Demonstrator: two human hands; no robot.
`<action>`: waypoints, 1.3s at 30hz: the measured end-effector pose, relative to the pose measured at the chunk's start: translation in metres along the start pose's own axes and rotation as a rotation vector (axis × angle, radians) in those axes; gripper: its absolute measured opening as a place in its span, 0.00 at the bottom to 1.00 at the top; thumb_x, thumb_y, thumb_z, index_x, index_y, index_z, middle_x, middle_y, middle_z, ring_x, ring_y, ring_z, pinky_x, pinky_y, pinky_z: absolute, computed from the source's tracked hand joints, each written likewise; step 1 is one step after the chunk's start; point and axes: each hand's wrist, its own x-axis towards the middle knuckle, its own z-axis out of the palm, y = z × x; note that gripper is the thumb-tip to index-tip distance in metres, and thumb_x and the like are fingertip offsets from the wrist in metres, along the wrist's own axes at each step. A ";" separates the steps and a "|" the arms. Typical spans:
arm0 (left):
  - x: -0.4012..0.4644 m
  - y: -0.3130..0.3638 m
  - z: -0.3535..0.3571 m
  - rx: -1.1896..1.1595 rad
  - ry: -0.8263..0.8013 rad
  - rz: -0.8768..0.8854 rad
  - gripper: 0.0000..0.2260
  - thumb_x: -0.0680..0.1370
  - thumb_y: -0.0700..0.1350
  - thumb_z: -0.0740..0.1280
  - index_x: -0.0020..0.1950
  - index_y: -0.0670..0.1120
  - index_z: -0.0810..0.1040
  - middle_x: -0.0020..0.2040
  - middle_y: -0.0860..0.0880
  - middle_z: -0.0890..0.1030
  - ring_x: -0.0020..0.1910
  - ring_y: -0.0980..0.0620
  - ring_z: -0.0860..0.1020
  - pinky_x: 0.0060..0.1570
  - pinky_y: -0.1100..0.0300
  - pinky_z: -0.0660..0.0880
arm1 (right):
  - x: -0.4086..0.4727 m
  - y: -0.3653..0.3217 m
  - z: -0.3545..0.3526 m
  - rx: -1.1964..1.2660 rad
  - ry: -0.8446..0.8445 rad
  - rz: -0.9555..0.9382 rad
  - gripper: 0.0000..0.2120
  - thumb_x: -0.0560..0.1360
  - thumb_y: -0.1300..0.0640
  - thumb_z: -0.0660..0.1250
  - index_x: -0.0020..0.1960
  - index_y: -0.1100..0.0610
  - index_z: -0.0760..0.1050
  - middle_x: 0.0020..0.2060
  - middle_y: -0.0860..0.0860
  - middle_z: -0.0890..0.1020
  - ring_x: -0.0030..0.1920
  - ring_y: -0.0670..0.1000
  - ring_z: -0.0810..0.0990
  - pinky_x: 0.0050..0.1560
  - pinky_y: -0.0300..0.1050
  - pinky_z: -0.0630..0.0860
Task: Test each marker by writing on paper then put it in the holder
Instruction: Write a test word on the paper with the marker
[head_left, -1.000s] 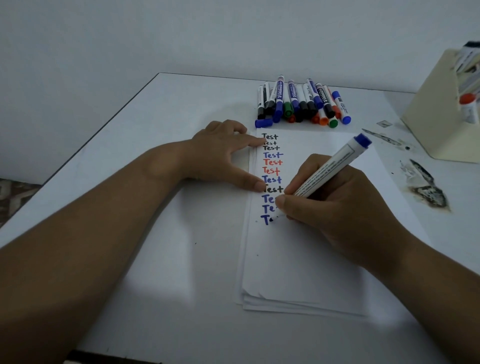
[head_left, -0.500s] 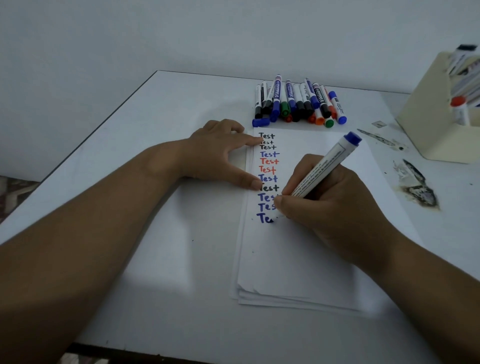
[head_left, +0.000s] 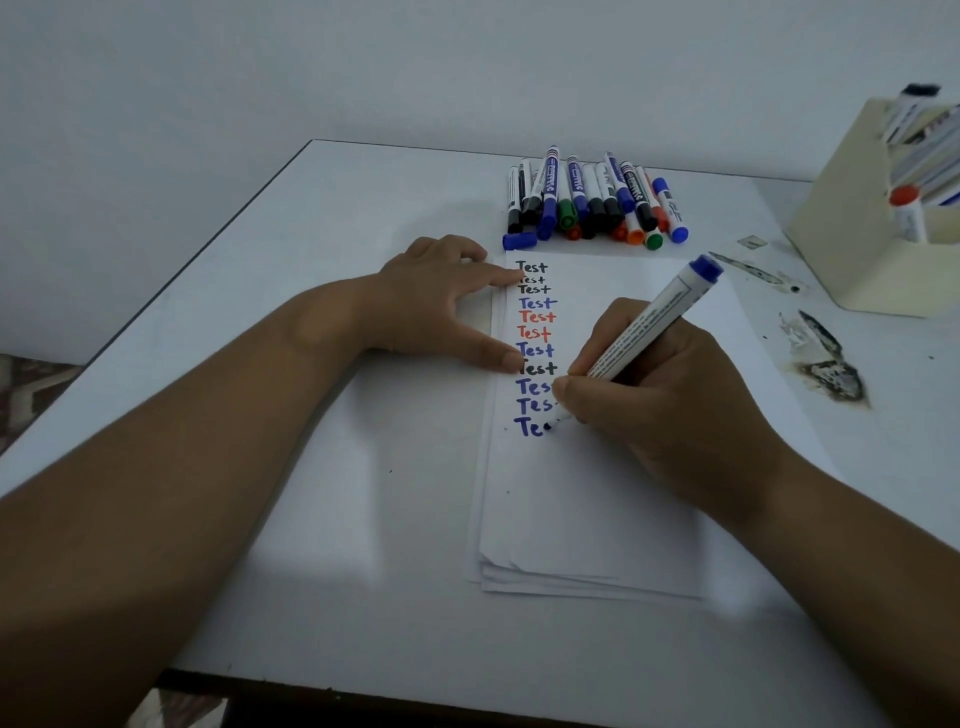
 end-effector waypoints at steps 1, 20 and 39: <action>0.000 0.000 0.000 0.002 0.002 0.003 0.51 0.55 0.83 0.61 0.77 0.69 0.56 0.77 0.57 0.57 0.76 0.52 0.52 0.74 0.51 0.54 | 0.000 0.000 0.000 -0.009 0.000 -0.001 0.09 0.71 0.62 0.75 0.37 0.54 0.76 0.33 0.49 0.80 0.37 0.48 0.80 0.38 0.39 0.79; 0.002 -0.002 0.000 0.003 -0.001 0.005 0.52 0.55 0.84 0.61 0.77 0.69 0.56 0.76 0.58 0.57 0.76 0.52 0.53 0.73 0.50 0.55 | 0.001 0.001 -0.002 -0.007 0.024 0.039 0.08 0.71 0.62 0.74 0.38 0.57 0.76 0.33 0.51 0.79 0.41 0.54 0.80 0.41 0.51 0.81; 0.005 -0.006 0.003 -0.022 0.034 0.044 0.49 0.57 0.83 0.62 0.76 0.69 0.60 0.75 0.57 0.59 0.74 0.53 0.55 0.73 0.52 0.56 | 0.007 0.009 -0.005 0.318 0.102 0.097 0.07 0.74 0.63 0.73 0.40 0.57 0.77 0.31 0.53 0.79 0.34 0.52 0.77 0.37 0.45 0.76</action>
